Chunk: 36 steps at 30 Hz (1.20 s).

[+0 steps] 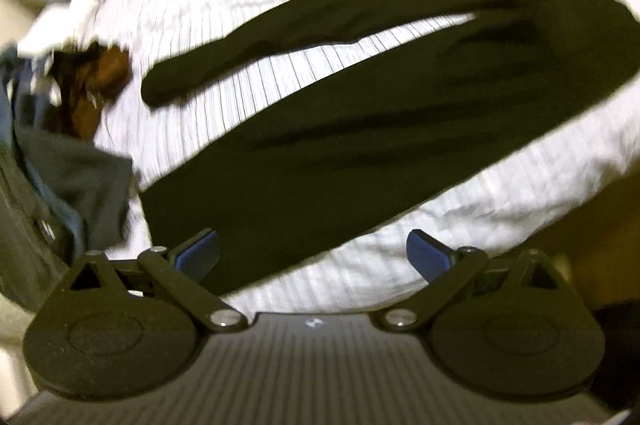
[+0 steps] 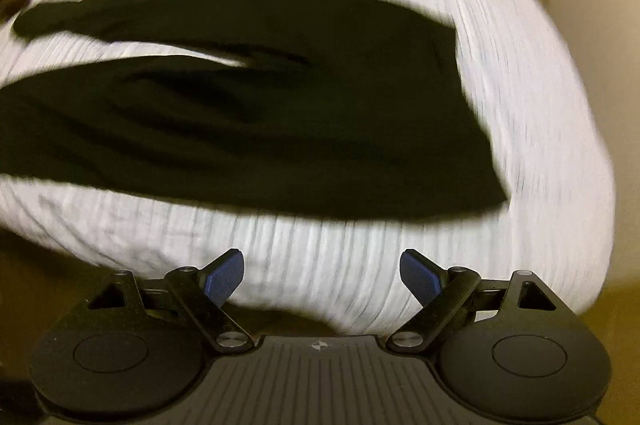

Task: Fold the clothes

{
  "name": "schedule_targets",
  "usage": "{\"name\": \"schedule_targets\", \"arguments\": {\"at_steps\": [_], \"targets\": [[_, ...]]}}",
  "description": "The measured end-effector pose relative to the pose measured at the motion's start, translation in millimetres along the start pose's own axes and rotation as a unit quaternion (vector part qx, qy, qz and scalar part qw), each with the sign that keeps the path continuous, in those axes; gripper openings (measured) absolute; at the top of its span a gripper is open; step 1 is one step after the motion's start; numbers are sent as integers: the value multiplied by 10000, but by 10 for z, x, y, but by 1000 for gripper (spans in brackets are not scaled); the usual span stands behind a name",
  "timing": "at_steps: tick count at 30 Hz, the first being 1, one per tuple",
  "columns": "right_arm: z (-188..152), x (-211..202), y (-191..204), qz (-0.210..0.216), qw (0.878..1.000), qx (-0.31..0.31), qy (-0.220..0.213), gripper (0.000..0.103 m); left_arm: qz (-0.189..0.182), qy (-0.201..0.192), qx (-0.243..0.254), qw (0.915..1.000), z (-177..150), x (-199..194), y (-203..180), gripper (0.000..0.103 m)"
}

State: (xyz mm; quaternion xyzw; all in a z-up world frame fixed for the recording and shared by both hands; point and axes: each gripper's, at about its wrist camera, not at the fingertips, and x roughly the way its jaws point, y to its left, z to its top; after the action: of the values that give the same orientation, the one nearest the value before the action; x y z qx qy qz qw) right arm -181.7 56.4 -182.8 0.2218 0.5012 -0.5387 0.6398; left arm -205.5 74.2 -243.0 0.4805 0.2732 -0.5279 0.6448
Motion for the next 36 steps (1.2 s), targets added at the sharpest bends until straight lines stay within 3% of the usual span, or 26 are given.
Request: {"name": "schedule_targets", "arguments": {"at_steps": [3,7,12,13,14,16,21,22,27,32,36], "targets": [[-78,66,104,-311,9953,-819,-405,88,258,-86,701,9972,-106,99,-103,95],[-210,309,197,-467,9834,-1621,-664,88,536,-191,1722,9834,-321,353,-243,90],[-304,633,257,-551,9746,-2037,-749,87,786,-164,2516,9645,-561,852,-305,69],[-329,693,273,-585,9723,-2129,-767,84,831,-144,2668,9601,-605,961,-312,67],[-358,760,288,-621,9698,-2229,-775,73,859,-121,2826,9553,-656,1066,-324,65],[-412,882,305,-680,9655,-2389,-778,61,926,-109,3054,9476,-751,1249,-327,60],[-617,1215,264,-771,9553,-2755,-741,61,1091,-70,3340,9362,-885,1585,-290,45],[-645,1258,257,-787,9531,-2823,-750,61,1127,-93,3371,9346,-882,1614,-281,43],[-776,1466,148,-994,9413,-3138,-748,61,1137,-124,3450,9316,-772,1666,-202,8],[-912,1746,-66,-1316,9272,-3445,-653,61,1164,-145,3269,9377,-611,1591,-104,4],[-1041,1973,-269,-1603,9089,-3776,-758,61,1165,-40,3229,9392,-505,1563,-87,4]]}}
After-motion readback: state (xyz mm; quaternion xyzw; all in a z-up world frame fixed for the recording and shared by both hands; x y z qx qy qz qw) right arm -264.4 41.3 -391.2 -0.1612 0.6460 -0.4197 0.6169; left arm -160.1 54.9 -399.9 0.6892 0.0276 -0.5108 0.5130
